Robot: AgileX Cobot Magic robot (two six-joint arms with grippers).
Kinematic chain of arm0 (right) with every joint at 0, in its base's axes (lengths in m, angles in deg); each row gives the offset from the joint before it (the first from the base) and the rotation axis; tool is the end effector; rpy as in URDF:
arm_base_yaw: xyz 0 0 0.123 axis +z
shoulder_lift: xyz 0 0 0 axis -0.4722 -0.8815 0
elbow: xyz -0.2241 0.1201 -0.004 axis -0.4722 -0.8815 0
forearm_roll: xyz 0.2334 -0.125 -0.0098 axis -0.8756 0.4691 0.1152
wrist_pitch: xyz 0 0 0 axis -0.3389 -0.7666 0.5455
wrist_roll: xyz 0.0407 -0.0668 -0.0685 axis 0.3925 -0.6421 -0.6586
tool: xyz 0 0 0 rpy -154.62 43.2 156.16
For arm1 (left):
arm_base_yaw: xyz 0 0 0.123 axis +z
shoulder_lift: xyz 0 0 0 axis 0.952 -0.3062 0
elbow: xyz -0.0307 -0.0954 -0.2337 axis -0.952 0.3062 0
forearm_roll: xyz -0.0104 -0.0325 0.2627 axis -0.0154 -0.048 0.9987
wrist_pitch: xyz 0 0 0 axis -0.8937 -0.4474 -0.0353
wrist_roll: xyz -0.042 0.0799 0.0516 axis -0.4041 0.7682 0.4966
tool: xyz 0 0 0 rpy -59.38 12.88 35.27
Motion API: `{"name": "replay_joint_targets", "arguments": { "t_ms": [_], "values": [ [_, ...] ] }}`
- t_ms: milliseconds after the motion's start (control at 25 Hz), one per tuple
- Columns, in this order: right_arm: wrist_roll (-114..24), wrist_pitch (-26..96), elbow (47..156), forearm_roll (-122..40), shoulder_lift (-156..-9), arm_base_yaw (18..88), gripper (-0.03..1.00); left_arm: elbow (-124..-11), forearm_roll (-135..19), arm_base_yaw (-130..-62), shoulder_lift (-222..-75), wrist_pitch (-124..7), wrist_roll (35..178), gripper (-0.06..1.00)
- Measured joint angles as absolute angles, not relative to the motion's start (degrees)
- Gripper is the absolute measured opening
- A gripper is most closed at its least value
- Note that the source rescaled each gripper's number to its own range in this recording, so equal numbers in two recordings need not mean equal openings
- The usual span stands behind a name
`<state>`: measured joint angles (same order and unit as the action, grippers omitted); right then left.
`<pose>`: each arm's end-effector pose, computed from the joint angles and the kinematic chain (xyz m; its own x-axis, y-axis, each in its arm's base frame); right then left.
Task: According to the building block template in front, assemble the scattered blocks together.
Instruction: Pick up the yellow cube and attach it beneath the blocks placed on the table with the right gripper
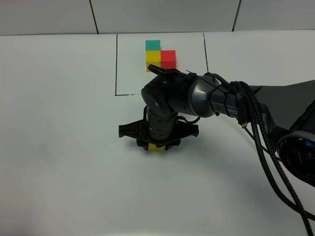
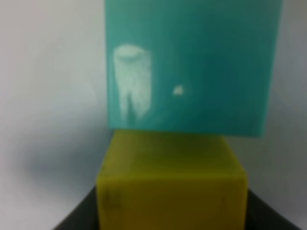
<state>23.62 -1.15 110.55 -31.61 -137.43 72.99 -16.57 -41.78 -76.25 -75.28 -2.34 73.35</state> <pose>0.3114 0.3064 0.0676 -0.9876 0.0038 -0.1566 -0.0159 0.9921 0.1245 0.0490 0.0007 0.2810 -0.4314 0.0641 -0.8999 0.0491 0.9977 0.0475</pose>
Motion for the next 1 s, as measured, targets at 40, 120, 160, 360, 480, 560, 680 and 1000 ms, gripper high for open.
{"name": "replay_joint_targets", "arguments": {
  "t_ms": [40, 120, 160, 360, 480, 560, 680, 1000],
  "values": [
    [23.62, -1.15, 110.55, -31.61, -137.43, 72.99, 0.00, -16.57, -41.78, -76.25, -75.28, -2.34, 73.35, 0.82],
    [23.62, -1.15, 110.55, -31.61, -137.43, 72.99, 0.00, -16.57, -41.78, -76.25, -75.28, -2.34, 73.35, 0.82],
    [23.62, -1.15, 110.55, -31.61, -137.43, 72.99, 0.00, -16.57, -41.78, -76.25, -75.28, -2.34, 73.35, 0.82],
    [23.63, -1.15, 110.55, -31.15, -137.43, 72.99, 0.00, -16.57, -41.78, -76.25, -75.28, -2.34, 73.35, 0.82],
    [23.63, -1.03, 110.55, -30.81, -137.47, 72.99, 0.00, -16.57, -41.78, -76.25, -75.28, -2.34, 73.35, 0.82],
    [23.91, -1.03, 110.55, -30.75, -137.47, 72.99, 0.00, -16.57, -41.78, -76.25, -75.28, -2.34, 73.35, 0.82],
    [24.32, -1.03, 110.55, -30.67, -137.47, 72.99, 0.00, -16.57, -41.78, -76.25, -75.28, -2.34, 73.35, 0.82],
    [24.58, -0.58, 110.40, -29.56, -137.47, 72.99, 0.00, -16.57, -41.78, -76.25, -75.28, -2.34, 73.35, 0.82]
  ]
}}
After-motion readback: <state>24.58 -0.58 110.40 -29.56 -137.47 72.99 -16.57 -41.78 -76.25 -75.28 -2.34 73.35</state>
